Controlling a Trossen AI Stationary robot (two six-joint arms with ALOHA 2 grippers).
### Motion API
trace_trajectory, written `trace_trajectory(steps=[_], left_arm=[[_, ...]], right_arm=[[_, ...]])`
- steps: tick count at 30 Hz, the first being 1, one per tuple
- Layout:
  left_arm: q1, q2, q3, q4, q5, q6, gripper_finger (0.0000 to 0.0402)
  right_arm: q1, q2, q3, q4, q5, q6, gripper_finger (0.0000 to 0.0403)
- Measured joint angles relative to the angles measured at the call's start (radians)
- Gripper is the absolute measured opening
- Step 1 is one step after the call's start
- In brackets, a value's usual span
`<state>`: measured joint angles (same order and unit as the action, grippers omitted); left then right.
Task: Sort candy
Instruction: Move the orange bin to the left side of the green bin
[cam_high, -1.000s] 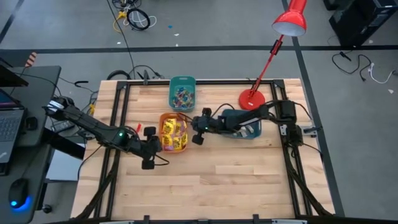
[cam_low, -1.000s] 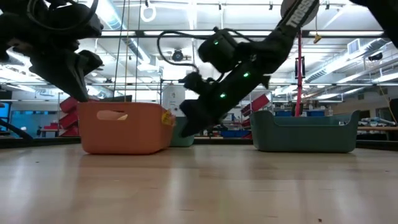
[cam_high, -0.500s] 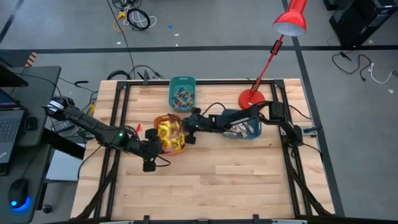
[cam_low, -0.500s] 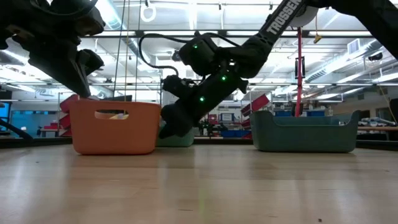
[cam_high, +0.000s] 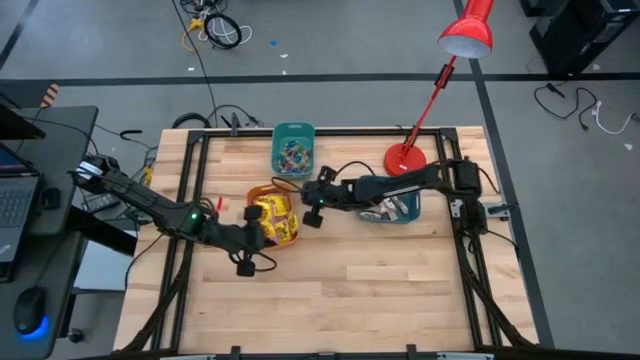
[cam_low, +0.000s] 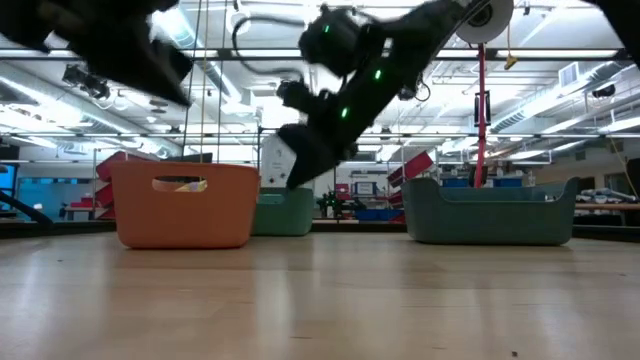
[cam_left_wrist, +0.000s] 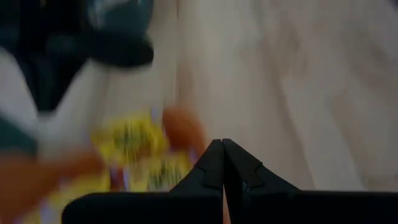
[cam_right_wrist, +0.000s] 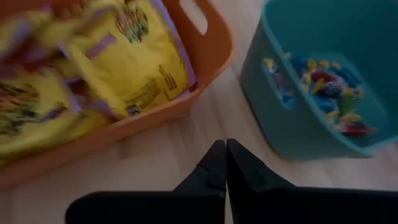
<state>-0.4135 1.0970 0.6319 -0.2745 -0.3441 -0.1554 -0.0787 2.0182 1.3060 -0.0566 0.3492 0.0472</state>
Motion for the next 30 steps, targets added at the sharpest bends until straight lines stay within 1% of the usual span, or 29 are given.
trace_trajectory(steps=[2,4,7,10,12,14,18,19,21,25,27,30], left_arm=[[0.001,0.002,0.000,0.095,0.000,0.085,0.0000],[0.001,0.006,0.000,0.155,0.009,0.150,0.0000],[0.001,0.019,0.002,0.166,0.006,0.201,0.0000],[0.001,0.023,0.001,0.150,-0.056,0.204,0.0000],[0.001,0.023,0.001,0.151,-0.118,0.204,0.0000],[0.000,0.022,0.001,0.152,-0.191,0.214,0.0000],[0.000,0.019,0.001,0.185,-0.343,0.259,0.0000],[0.000,0.019,0.001,0.191,-0.373,0.272,0.0000],[-0.001,0.018,0.001,0.207,-0.438,0.289,0.0000],[-0.001,0.014,0.001,0.199,-0.572,0.286,0.0000],[-0.001,0.014,0.001,0.190,-0.597,0.285,0.0000],[-0.001,0.014,0.001,0.195,-0.599,0.284,0.0000]], right_arm=[[0.008,-0.044,0.000,-0.041,-0.002,0.011,0.0000],[0.022,-0.094,-0.016,-0.051,-0.023,0.010,0.0000],[0.056,-0.168,-0.056,-0.041,-0.115,0.011,0.0000],[0.108,-0.219,-0.113,-0.010,-0.206,0.019,0.0000],[0.147,-0.229,-0.154,0.069,-0.281,0.012,0.0000],[0.186,-0.212,-0.187,0.158,-0.316,0.037,0.0000],[0.246,-0.121,-0.199,0.261,-0.318,0.080,0.0000],[0.255,-0.099,-0.199,0.286,-0.298,0.086,0.0000],[0.266,-0.061,-0.199,0.335,-0.265,0.109,0.0000],[0.263,-0.007,-0.199,0.406,-0.249,0.136,0.0000],[0.254,0.006,-0.199,0.437,-0.231,0.135,0.0000],[0.233,0.007,-0.199,0.437,-0.211,0.135,0.0000]])
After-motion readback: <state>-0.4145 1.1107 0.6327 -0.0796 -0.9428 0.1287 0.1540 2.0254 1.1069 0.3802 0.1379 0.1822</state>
